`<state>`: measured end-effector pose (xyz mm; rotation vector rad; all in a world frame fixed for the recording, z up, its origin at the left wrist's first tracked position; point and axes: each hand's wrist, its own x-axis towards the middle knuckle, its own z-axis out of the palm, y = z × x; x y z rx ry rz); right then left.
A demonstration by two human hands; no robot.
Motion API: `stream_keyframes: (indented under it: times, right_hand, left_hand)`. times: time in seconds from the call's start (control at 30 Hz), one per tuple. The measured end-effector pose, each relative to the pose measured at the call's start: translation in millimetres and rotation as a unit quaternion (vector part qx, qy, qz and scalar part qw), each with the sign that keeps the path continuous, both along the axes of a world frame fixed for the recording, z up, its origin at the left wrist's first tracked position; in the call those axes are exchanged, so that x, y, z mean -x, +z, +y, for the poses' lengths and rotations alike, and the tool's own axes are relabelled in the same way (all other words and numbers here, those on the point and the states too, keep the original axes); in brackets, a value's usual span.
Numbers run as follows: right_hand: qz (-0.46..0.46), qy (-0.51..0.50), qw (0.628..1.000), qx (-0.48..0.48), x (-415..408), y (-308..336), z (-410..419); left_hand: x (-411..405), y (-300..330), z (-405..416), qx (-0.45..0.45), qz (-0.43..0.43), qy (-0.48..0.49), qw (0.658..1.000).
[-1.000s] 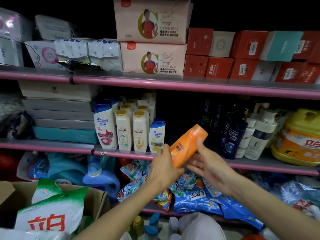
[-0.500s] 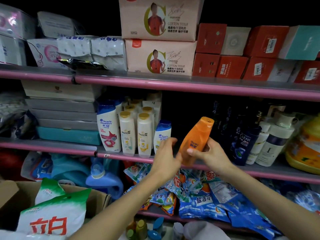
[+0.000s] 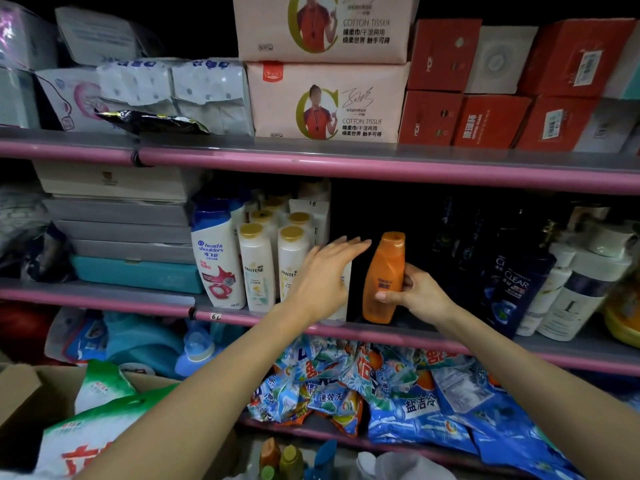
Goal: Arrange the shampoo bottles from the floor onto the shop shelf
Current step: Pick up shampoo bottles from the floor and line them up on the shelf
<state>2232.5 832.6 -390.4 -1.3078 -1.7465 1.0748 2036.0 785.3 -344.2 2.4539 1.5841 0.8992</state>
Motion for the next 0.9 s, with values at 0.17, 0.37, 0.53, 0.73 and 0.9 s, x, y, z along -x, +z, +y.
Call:
stream_keyframes:
  times: [0.17, 0.37, 0.53, 0.73, 0.9]
  right_hand:
    - [-0.001, 0.019, 1.000, 0.011, 11, -11, 0]
    - [0.016, 0.024, 0.999, 0.029, 13, -20, 0]
    - [0.019, 0.032, 0.999, 0.033, 13, -22, 1]
    - [0.009, 0.037, 0.999, 0.024, 12, -23, 1]
    - [-0.005, 0.023, 1.000, 0.011, 11, -21, 6]
  left_hand:
    - [3, -4, 3, -0.010, 0.004, -0.011, 1.000]
    - [5, -6, 4, -0.015, 0.009, -0.014, 1.000]
    - [6, -9, 4, -0.033, 0.040, -0.013, 0.999]
    - [6, -9, 5, -0.030, 0.046, -0.013, 0.998]
    - [6, -7, 4, -0.014, 0.034, -0.016, 0.999]
